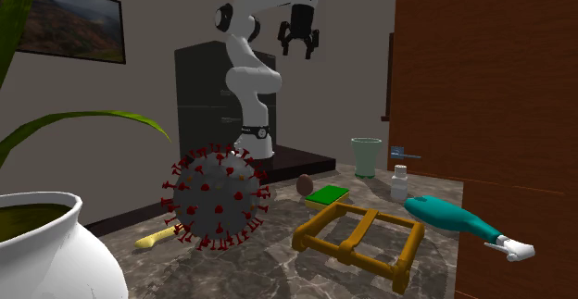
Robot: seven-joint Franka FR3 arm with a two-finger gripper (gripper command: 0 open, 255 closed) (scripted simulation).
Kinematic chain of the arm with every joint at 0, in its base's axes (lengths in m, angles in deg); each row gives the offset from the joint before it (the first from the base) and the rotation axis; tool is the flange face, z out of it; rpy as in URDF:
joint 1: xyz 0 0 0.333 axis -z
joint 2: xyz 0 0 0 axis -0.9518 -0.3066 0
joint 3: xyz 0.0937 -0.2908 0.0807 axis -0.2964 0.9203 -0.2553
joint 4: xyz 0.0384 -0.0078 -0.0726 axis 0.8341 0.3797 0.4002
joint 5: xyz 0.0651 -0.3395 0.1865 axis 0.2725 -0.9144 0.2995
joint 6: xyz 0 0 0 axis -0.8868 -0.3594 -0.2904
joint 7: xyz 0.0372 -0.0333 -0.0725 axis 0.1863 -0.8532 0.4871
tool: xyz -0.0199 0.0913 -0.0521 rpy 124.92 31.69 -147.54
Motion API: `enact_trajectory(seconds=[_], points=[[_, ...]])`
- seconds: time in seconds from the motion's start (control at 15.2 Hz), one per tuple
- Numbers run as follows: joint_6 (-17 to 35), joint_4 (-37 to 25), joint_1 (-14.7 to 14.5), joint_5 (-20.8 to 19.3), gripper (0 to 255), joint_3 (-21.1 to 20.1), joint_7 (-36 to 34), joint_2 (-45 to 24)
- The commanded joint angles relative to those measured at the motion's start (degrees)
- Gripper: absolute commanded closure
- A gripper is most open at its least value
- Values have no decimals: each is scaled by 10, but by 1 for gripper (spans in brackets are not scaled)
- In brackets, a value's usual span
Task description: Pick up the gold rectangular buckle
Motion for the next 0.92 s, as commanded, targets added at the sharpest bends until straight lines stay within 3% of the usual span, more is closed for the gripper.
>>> enact_trajectory(seconds=[0.0, 0.86], points=[[0, 0, 0, 0, 0, 0, 0, 0], [223, -39, 53, 31, 0, -32, -156, -257]])
